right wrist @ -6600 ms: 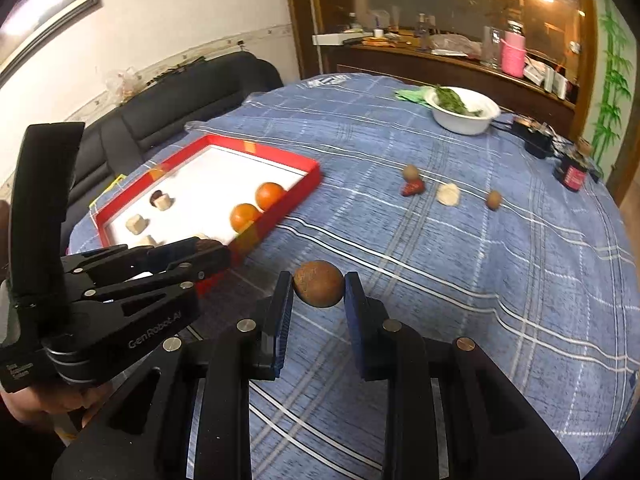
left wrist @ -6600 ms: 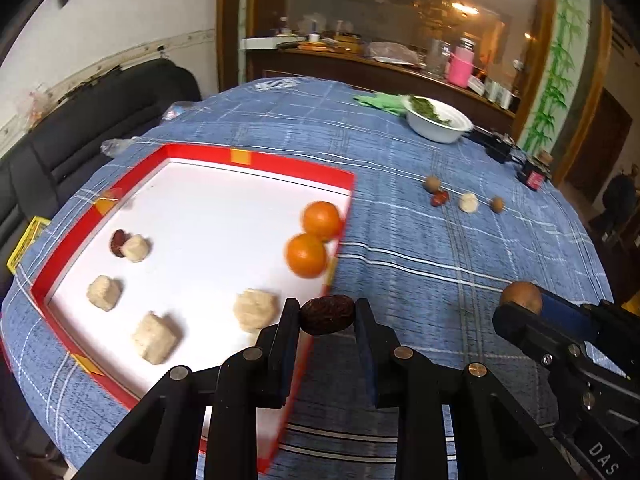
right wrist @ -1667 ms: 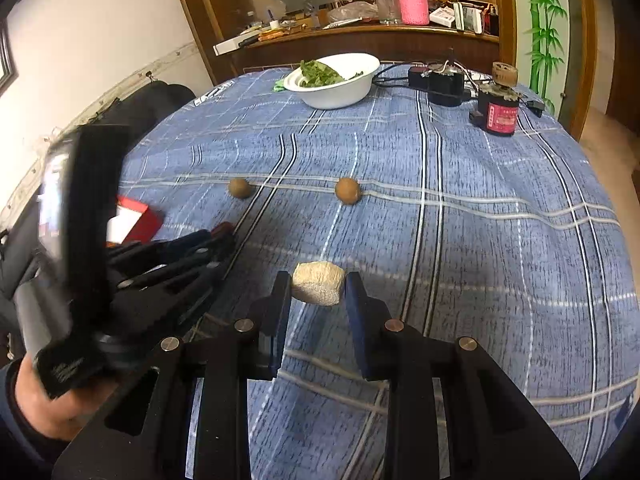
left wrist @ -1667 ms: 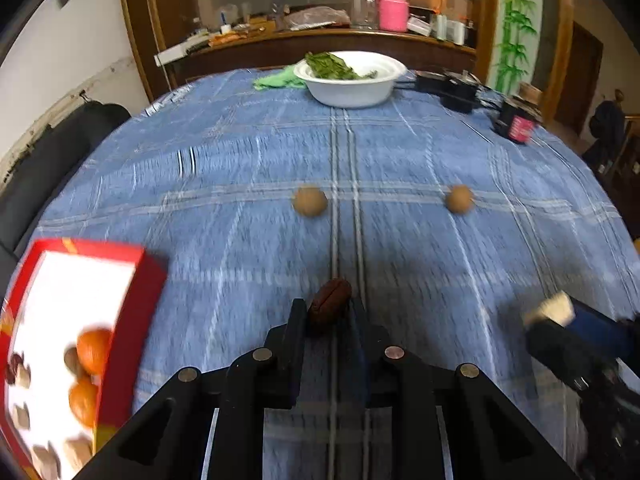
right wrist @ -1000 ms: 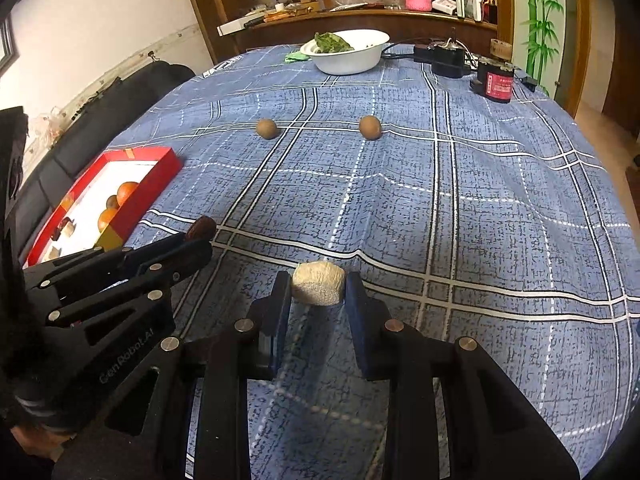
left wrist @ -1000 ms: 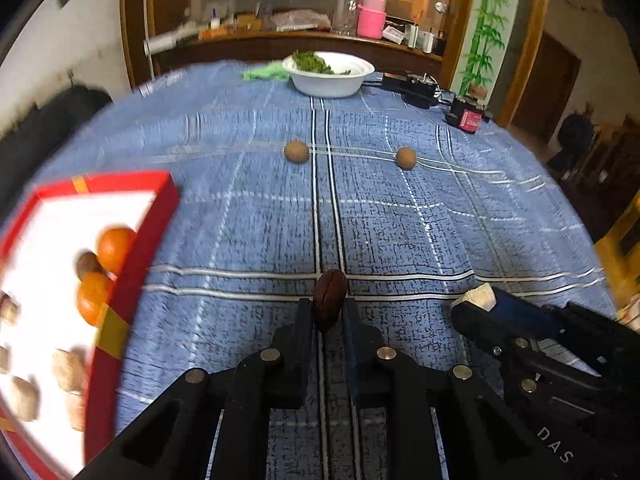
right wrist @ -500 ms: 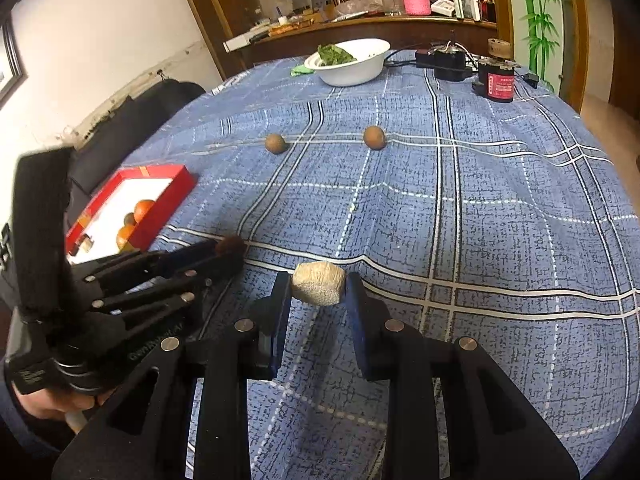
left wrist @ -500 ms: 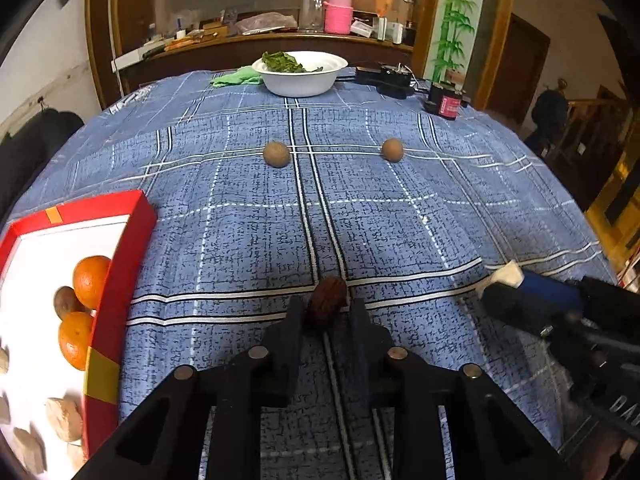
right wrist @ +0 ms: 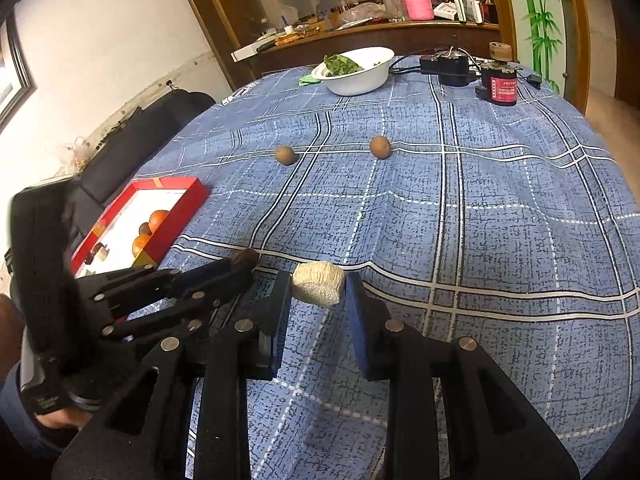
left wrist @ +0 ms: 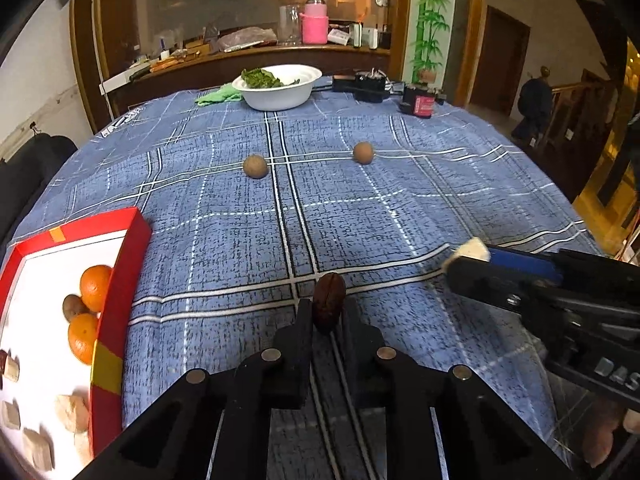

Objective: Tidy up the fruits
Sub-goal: 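Carry the beige lump and red date toward the tray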

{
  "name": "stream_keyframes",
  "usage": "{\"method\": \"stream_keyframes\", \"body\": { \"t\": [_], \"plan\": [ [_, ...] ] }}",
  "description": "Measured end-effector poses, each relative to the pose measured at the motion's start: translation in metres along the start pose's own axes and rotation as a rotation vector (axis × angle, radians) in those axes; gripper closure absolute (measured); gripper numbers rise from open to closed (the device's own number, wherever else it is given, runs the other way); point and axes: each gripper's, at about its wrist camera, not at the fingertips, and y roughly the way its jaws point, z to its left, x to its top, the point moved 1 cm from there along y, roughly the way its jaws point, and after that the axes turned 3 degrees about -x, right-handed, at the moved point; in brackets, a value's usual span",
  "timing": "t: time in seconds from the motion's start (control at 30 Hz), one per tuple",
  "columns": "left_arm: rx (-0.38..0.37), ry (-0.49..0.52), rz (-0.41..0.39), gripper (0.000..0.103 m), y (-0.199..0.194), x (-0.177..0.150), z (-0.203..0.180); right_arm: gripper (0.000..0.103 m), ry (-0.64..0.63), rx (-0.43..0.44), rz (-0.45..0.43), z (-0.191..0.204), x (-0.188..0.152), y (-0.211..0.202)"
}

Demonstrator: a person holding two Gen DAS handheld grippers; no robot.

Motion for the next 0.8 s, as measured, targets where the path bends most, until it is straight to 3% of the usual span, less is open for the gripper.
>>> {"method": "stream_keyframes", "body": {
  "t": [0.8],
  "plan": [
    [0.005, -0.108, -0.108, 0.089, -0.064, -0.017, 0.021, 0.077, -0.082, -0.043, 0.003, 0.035, -0.006, -0.014]
  ]
}}
